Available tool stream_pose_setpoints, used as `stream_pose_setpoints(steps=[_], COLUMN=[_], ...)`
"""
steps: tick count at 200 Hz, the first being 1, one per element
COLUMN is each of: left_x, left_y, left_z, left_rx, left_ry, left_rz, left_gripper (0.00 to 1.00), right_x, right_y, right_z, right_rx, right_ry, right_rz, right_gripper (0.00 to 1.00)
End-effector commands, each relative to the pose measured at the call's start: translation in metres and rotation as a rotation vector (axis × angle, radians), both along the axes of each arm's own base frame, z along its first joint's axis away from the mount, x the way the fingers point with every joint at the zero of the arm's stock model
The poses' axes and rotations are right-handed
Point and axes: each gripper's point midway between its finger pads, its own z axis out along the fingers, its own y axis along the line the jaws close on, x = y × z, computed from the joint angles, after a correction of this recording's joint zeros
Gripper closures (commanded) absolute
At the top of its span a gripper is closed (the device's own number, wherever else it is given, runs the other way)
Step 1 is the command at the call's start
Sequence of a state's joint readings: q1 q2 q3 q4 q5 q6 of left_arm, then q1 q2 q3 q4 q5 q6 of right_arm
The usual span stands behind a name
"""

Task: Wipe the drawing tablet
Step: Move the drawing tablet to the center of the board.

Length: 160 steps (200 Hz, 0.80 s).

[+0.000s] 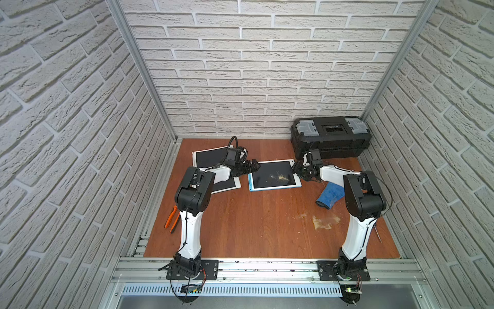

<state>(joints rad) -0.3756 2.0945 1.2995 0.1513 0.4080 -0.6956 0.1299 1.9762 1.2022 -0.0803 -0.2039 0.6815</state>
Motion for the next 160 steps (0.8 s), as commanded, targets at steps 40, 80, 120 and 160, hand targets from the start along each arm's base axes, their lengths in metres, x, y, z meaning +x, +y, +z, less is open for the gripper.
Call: stream_pose_setpoints(steps=[40,80,120,160], left_x=[-0.057,-0.08,-0.105,-0.131], left_y=[-0.004,-0.012,-0.015,-0.005], left_z=[-0.052,-0.054,-0.054,-0.058], left_rx=[0.025,0.016,-0.019,-0.04], left_ry=[0.153,0.152,0.164,0.175], left_rz=[-0.029,-0.067,-0.086,-0.084], left_gripper=[0.02,0.02,0.02,0.02], right_x=[-0.069,-0.096,-0.116,-0.138], right_y=[0.013,0.031,0.042,0.059], right_z=[-0.043,-0.041,-0.032,-0.026], right_rx=[0.079,0.101,0.08,0.077], right_ry=[0.196,0.201,0.186,0.189], right_rz=[0.037,0.087,0.127,0.175], right_gripper=[0.35,0.35,0.35,0.36])
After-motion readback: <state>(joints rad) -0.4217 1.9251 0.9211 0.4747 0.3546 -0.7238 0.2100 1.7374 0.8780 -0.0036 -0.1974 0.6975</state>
